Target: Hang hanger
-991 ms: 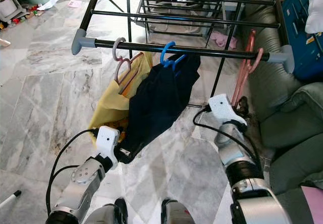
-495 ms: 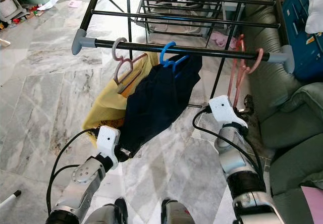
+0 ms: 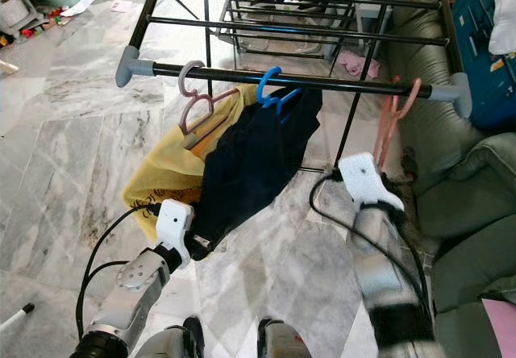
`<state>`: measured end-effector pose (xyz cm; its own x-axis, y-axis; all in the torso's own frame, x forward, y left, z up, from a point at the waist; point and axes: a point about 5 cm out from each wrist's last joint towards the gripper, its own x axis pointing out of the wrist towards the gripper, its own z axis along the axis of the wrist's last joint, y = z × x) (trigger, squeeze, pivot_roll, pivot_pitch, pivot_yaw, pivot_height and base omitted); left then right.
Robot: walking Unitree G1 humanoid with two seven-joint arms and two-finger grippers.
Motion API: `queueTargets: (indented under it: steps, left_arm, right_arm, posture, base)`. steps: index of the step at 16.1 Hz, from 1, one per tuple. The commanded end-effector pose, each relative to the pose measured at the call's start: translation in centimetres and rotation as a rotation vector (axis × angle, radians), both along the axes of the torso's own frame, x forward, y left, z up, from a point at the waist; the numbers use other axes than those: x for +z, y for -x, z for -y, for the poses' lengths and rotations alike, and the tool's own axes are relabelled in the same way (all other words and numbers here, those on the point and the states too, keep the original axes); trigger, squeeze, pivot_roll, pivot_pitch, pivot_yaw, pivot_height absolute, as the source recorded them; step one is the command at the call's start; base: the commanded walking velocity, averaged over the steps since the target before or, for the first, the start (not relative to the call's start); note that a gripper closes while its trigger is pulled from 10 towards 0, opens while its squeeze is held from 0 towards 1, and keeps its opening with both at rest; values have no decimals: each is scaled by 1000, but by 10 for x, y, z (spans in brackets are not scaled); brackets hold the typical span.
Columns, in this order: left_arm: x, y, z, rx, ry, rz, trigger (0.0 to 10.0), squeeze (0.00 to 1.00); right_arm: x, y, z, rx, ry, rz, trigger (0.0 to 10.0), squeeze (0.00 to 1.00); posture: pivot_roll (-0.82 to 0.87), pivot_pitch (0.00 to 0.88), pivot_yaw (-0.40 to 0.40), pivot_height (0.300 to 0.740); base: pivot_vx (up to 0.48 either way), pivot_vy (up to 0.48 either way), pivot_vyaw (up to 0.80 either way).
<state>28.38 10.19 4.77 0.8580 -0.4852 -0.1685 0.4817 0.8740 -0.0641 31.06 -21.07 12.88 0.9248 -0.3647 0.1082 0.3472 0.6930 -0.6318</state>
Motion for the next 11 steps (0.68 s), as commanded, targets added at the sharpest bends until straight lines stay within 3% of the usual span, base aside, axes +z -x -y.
queueTargets:
  steps: [1, 3, 5, 6, 7, 8, 11]
  left_arm:
    - [-4, 3, -4, 10, -9, -7, 10000, 0]
    - [-2, 3, -8, 31, -4, 16, 10000, 0]
    - [-2, 2, -12, 41, -9, 17, 10000, 0]
    - [-3, 1, -13, 43, -11, 15, 10000, 0]
    - [-3, 1, -13, 42, -11, 16, 10000, 0]
    - [-2, -1, -13, 42, -12, 19, 10000, 0]
    - [2, -4, -17, 63, -13, 42, 10000, 0]
  right_arm:
    - [3, 8, -1, 15, -2, 30, 10000, 1000]
    - [-3, 26, -3, 29, -40, 55, 10000, 1000]
    - [3, 40, -17, 116, -240, 147, 10000, 1000]
    - [4, 43, -24, 153, -327, 147, 10000, 1000]
    - [2, 45, -25, 152, -389, 132, 10000, 918]
    - [-1, 48, -27, 152, -472, 117, 10000, 0]
    - [-2, 62, -37, 244, -582, 106, 10000, 0]
  posture:
    - [-140, 209, 4, 740]
    - [-147, 208, 7, 740]
    - [-154, 207, 14, 740]
    - [-160, 207, 20, 740]
    - [-163, 205, 25, 740]
    - [-168, 206, 34, 740]
    - [-189, 209, 53, 740]
  base:
    - [0, 0, 0]
    - [0, 0, 0]
    - [0, 0, 0]
    - [0, 0, 0]
    - [0, 0, 0]
    - [0, 0, 0]
    - [0, 0, 0]
